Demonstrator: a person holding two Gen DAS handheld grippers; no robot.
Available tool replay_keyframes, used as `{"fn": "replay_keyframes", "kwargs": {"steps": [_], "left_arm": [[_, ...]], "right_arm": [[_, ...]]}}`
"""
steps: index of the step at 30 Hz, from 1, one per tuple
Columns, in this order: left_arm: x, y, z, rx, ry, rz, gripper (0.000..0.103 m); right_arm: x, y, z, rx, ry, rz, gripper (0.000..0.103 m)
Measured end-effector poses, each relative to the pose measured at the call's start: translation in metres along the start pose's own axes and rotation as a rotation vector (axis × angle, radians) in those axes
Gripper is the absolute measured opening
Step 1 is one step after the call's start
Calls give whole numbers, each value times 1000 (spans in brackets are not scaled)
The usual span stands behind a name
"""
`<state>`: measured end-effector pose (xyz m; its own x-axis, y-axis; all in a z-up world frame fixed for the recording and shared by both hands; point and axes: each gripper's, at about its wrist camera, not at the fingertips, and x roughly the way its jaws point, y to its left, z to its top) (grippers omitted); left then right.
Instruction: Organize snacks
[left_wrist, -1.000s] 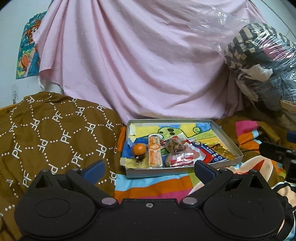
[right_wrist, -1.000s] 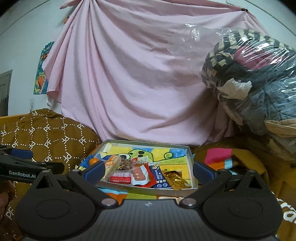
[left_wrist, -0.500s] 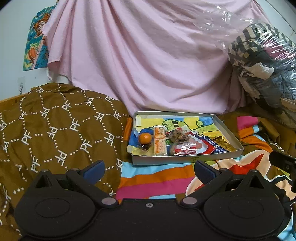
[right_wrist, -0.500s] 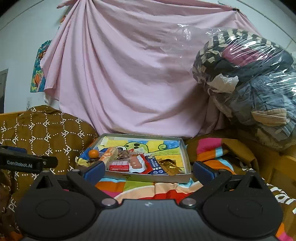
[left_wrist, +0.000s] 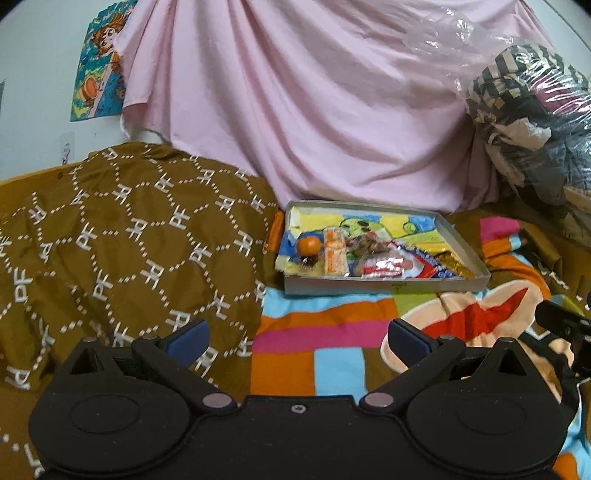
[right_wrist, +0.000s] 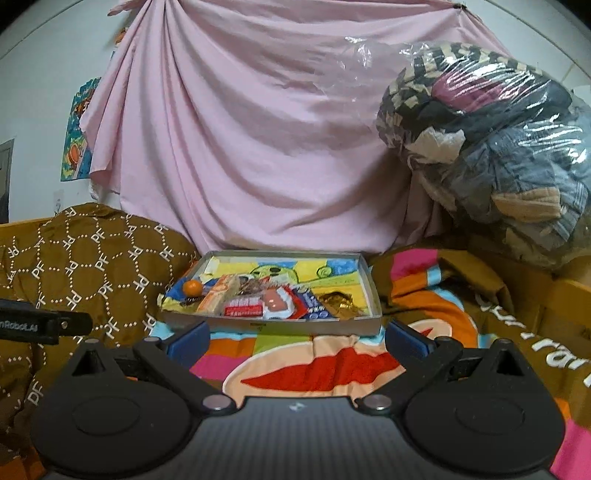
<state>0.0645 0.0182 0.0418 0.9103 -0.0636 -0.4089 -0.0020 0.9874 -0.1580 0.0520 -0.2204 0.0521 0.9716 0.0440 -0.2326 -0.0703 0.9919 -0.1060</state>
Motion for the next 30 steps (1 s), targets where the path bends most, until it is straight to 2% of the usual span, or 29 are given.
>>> {"fn": "replay_keyframes", "kwargs": {"steps": [5,11,17,30], "left_arm": [[-7,8,-15,-18,26,30,102],[-8,9,-34,-22,103,47,102],[-8,3,-41,10,108,28,102],[4,6,-46,-13,147,30,102]], "right_arm": [[-3,4,-7,1,19,9,103],[-2,6,-18,17,55,3,103],[2,10,-27,11,93,6,103],[7,6,-45,24,165,20,103]]}}
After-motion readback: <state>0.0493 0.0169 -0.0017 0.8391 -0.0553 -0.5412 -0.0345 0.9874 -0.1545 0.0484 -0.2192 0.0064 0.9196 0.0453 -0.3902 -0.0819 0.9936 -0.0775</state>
